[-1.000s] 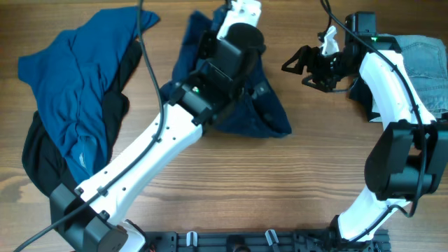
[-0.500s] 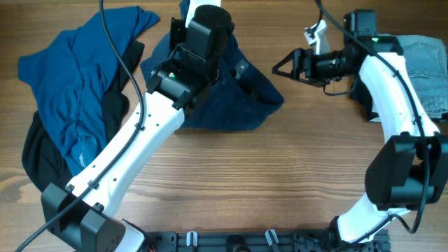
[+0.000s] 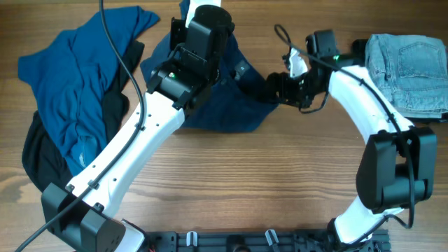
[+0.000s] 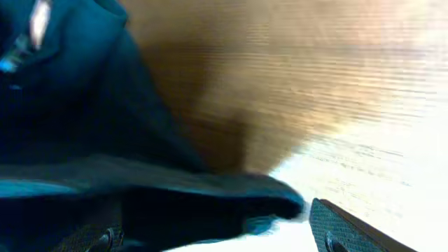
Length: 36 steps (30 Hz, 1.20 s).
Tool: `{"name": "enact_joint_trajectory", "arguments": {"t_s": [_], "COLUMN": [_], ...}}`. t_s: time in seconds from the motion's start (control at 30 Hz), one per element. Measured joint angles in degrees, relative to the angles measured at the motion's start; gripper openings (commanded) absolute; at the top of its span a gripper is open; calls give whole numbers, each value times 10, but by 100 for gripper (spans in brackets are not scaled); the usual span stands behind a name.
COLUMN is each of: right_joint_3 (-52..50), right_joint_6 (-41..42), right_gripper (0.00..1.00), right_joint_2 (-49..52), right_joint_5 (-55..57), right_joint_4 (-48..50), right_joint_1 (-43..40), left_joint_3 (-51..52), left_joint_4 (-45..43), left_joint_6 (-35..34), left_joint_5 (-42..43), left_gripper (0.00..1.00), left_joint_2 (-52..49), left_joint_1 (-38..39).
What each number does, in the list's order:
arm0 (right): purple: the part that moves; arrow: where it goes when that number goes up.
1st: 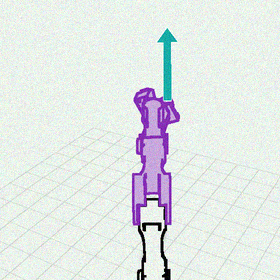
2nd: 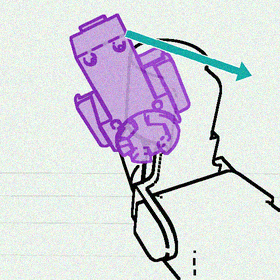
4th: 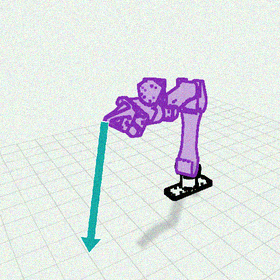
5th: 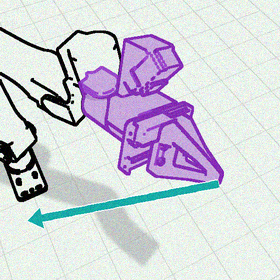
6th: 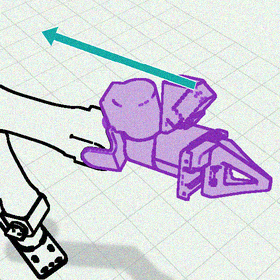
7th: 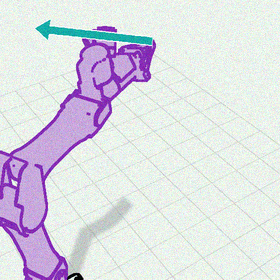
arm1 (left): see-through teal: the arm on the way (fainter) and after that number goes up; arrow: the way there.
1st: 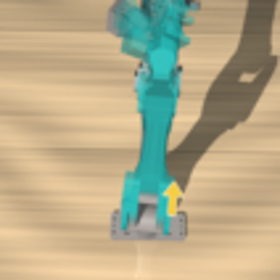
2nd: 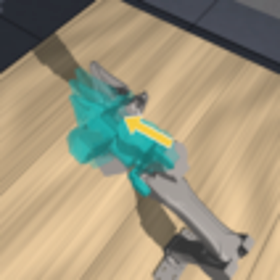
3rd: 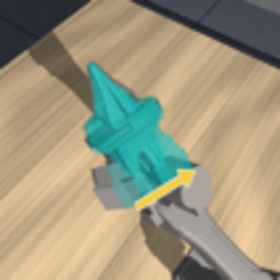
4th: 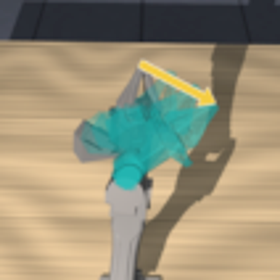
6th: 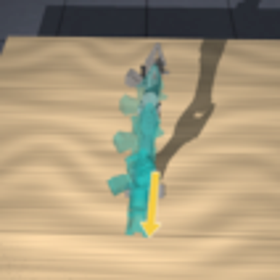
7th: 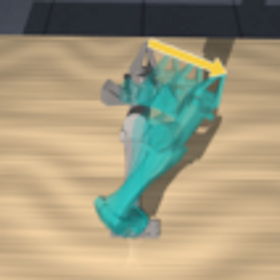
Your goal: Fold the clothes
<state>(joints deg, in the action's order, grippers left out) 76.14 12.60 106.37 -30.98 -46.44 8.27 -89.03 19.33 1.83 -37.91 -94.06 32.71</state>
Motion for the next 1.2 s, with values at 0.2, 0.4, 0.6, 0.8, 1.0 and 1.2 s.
{"name": "enact_joint_trajectory", "arguments": {"t_s": [0.2, 0.4, 0.6, 0.8, 1.0, 1.2], "right_joint_3": [-68, -81, -82, -75, 72, 230], "right_joint_6": [26, 40, 82, 92, 81, 47], "right_gripper": [85, 41, 4, 4, 4, 4], "right_joint_2": [0, 0, 0, -34, -150, -215], "right_joint_5": [6, 7, 28, 29, 34, 84], "right_joint_4": [58, 76, 95, 92, 1, -124], "right_joint_1": [0, 14, 34, -18, -81, -83], "left_joint_3": [0, 0, 0, 1, 1, 1], "left_joint_4": [0, 0, 0, -4, 13, 35], "left_joint_6": [-1, -1, 0, -14, -22, -31], "left_joint_5": [1, 1, 0, 12, 35, 35], "left_gripper": [4, 4, 4, 4, 4, 4], "left_joint_2": [0, 0, 0, 16, 99, 185], "left_joint_1": [0, 0, 0, -27, -59, -41]}}
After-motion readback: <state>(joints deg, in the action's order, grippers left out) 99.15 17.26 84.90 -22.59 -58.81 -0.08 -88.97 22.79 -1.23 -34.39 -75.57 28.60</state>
